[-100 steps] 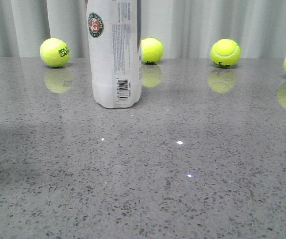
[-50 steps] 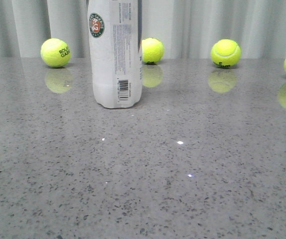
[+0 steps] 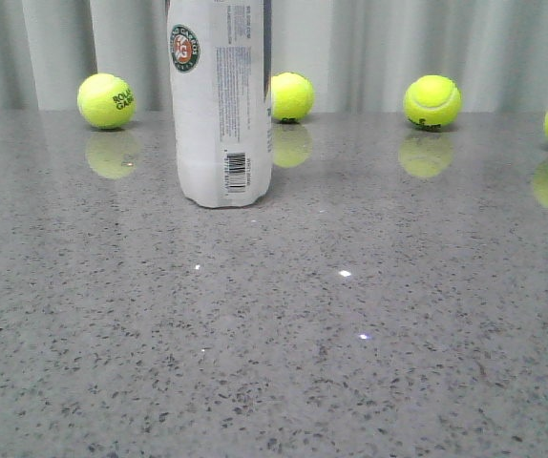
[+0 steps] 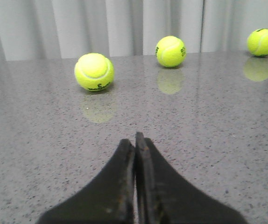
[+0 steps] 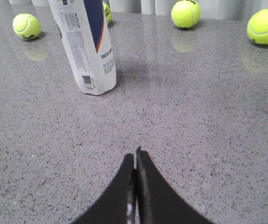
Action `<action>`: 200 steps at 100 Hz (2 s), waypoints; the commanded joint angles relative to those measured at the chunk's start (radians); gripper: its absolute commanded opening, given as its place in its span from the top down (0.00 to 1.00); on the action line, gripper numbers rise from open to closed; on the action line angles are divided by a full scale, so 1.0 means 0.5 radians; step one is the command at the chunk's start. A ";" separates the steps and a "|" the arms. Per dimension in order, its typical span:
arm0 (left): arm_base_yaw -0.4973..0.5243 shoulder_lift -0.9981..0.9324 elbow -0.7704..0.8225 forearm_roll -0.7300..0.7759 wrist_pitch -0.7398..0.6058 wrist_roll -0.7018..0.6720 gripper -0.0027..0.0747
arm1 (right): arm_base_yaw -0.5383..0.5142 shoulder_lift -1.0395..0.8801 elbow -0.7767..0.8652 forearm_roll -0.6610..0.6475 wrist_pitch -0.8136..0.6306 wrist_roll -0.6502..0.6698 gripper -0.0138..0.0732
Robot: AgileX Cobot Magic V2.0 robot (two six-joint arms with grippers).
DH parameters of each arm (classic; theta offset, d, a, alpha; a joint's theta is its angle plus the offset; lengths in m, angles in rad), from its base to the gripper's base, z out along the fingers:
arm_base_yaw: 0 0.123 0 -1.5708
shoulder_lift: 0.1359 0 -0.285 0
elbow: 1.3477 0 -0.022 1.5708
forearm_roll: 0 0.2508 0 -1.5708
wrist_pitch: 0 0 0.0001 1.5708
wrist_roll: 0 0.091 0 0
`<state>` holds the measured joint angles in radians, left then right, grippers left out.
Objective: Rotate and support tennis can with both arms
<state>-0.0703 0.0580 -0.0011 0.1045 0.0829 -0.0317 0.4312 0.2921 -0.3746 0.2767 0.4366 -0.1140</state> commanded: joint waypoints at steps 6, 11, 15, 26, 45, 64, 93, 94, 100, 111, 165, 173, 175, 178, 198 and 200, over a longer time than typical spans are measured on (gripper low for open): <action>0.083 -0.167 0.068 -0.039 -0.187 0.063 0.99 | -0.008 0.013 -0.051 0.018 -0.144 -0.018 0.92; 0.097 -0.202 0.096 -0.098 -0.166 0.063 0.99 | -0.008 0.013 -0.051 0.018 -0.144 -0.018 0.92; 0.100 -0.192 0.091 -0.114 -0.074 0.063 0.99 | -0.008 0.013 -0.051 0.018 -0.143 -0.018 0.92; 0.100 -0.195 0.095 -0.118 -0.012 0.116 0.99 | -0.008 0.013 -0.051 0.018 -0.145 -0.018 0.92; 0.100 -0.195 0.095 -0.164 -0.012 0.174 0.99 | -0.008 0.013 -0.051 0.018 -0.145 -0.018 0.92; 0.100 -0.195 0.095 -0.247 -0.012 0.174 0.99 | -0.008 0.013 -0.051 0.018 -0.145 -0.018 0.92; 0.100 -0.195 0.095 -0.247 -0.012 0.174 0.99 | -0.008 0.013 -0.051 0.018 -0.145 -0.018 0.92; 0.100 -0.195 0.095 -0.247 -0.012 0.174 0.99 | -0.008 0.013 -0.051 0.018 -0.145 -0.018 0.92; 0.100 -0.195 0.095 -0.247 -0.012 0.174 0.99 | -0.008 0.013 -0.051 0.018 -0.145 -0.018 0.92; 0.100 -0.195 0.095 -0.247 -0.012 0.174 0.99 | -0.008 0.013 -0.051 0.018 -0.145 -0.018 0.92; 0.100 -0.195 0.095 -0.247 -0.012 0.174 0.99 | -0.339 -0.017 0.158 0.017 -0.593 -0.015 0.92; 0.100 -0.195 0.095 -0.247 -0.012 0.174 0.99 | -0.464 -0.065 0.257 -0.030 -0.682 -0.013 0.92; 0.100 -0.195 0.095 -0.247 -0.012 0.174 0.99 | -0.493 -0.081 0.274 -0.055 -0.699 0.000 0.92; 0.100 -0.195 0.095 -0.247 -0.012 0.174 0.99 | -0.529 -0.113 0.316 -0.107 -0.714 0.026 0.92; 0.100 -0.195 0.095 -0.247 -0.012 0.174 0.99 | -0.751 -0.315 0.528 -0.553 -0.773 0.414 0.92; 0.100 -0.195 0.095 -0.247 -0.012 0.174 0.99 | -0.767 -0.336 0.548 -0.578 -0.786 0.440 0.92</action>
<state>-0.0210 -0.0057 0.0013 -0.0094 0.1483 0.0548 0.0853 0.1532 -0.1080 0.0841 0.1509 0.0240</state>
